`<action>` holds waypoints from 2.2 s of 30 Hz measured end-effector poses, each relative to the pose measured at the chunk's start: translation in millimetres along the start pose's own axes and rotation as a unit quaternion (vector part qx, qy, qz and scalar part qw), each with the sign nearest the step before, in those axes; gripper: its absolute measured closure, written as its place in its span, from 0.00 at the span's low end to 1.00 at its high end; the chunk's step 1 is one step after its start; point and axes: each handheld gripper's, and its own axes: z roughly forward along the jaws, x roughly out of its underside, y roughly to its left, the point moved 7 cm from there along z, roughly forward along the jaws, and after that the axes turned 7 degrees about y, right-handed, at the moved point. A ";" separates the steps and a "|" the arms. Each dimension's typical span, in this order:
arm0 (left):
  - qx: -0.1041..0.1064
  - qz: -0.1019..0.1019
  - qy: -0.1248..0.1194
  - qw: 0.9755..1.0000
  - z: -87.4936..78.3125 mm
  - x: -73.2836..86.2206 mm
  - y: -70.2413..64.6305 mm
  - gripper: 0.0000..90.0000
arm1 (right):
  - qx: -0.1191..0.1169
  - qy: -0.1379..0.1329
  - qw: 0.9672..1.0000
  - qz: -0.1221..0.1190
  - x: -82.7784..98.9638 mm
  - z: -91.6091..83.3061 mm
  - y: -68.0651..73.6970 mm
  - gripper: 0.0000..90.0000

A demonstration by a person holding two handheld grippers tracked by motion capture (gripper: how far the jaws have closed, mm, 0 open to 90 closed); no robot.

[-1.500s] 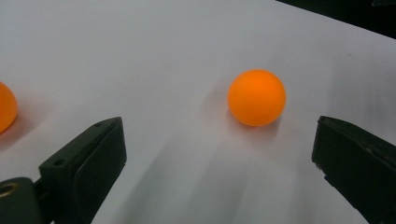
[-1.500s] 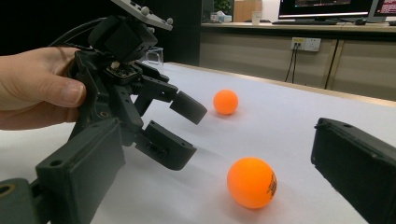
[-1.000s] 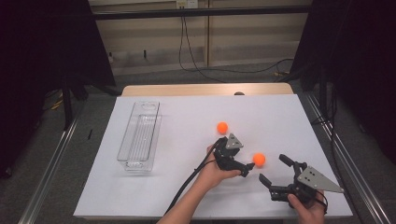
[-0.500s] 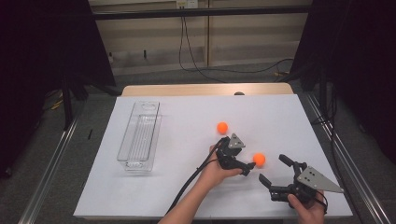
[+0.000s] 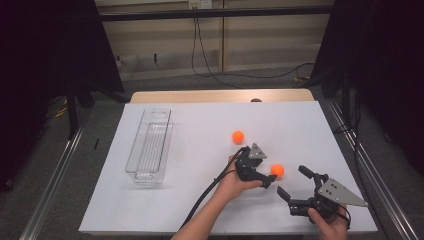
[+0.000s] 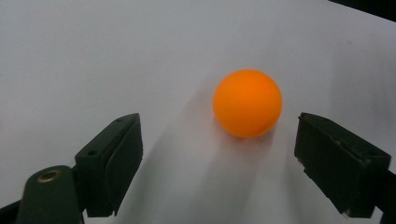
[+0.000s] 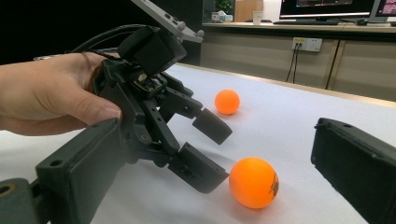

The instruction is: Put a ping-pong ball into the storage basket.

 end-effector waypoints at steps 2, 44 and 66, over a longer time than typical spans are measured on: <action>-0.001 0.003 0.003 1.000 2.0 -0.5 -0.3 0.19 | 0.000 0.000 1.000 0.001 -0.1 -0.2 -0.1 0.02; 0.003 0.022 0.034 0.999 27.8 -12.0 -8.4 0.48 | -0.001 0.000 1.000 0.004 0.3 -1.1 -1.4 0.02; 0.007 0.006 0.032 0.999 10.1 -11.9 -1.5 0.56 | 0.000 0.001 1.000 0.000 0.7 -0.4 -1.2 0.02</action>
